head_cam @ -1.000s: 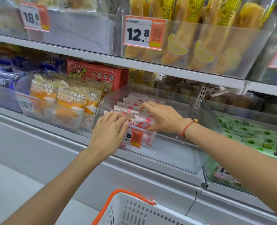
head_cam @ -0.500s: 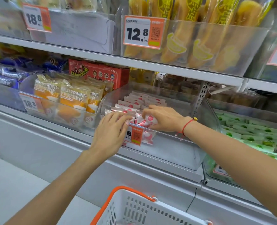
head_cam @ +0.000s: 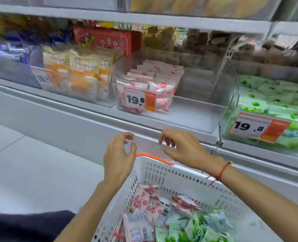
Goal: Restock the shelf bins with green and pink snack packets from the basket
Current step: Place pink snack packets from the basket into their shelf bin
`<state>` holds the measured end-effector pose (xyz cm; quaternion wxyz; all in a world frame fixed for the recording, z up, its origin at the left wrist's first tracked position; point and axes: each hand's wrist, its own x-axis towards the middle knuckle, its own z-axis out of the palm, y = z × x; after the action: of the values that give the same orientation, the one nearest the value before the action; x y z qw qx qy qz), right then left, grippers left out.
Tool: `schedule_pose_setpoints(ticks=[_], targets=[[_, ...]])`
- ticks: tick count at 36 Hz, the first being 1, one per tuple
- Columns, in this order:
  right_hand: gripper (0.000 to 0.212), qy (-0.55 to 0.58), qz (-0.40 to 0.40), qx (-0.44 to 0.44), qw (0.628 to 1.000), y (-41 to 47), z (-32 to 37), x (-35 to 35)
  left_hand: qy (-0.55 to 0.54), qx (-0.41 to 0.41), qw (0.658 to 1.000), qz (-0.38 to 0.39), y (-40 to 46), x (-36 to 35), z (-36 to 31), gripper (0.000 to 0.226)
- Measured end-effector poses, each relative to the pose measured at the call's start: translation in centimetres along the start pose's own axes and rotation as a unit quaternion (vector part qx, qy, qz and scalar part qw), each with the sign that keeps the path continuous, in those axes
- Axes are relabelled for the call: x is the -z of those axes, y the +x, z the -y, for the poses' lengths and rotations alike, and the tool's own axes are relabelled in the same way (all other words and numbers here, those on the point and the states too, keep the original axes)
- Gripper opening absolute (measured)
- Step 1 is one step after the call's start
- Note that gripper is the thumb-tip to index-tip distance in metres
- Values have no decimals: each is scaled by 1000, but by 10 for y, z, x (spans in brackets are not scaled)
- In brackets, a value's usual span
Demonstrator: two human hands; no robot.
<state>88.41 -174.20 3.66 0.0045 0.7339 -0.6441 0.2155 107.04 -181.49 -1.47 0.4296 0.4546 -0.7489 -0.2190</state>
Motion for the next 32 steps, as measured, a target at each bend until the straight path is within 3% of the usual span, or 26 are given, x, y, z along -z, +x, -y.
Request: schedule_pose_setpoints(ticks=[3,6,11,14,16,18,23,25,27,32], targets=[[19,27,125,-46,991,-30,-4,-46,54,38,993,100,-25,-7,23,19],[24,42,224,-84,970,-57,-2,-88,128,53,959,247,-43,-15,44,23],[46,102,340,-128,926,-97,6,-161,273,69,803,525,-80,-31,81,44],[73,168,383,-145,897,-114,19,-190,340,71,716,606,-104,-36,96,56],[83,165,404,-124,891,-124,25,-205,374,44,681,628,-115,-37,101,61],[84,147,406,-121,894,-135,30,-216,390,27,674,627,-118,-38,103,61],[47,136,320,-137,928,-134,31,-215,349,18,687,637,-106,-41,99,61],[41,186,348,-139,908,-126,21,-205,312,31,691,651,-97,-43,95,62],[38,251,362,-181,879,-119,9,-191,246,98,706,657,-85,-43,88,67],[19,394,307,-270,823,-103,-14,-135,-70,263,731,626,-49,-29,54,59]])
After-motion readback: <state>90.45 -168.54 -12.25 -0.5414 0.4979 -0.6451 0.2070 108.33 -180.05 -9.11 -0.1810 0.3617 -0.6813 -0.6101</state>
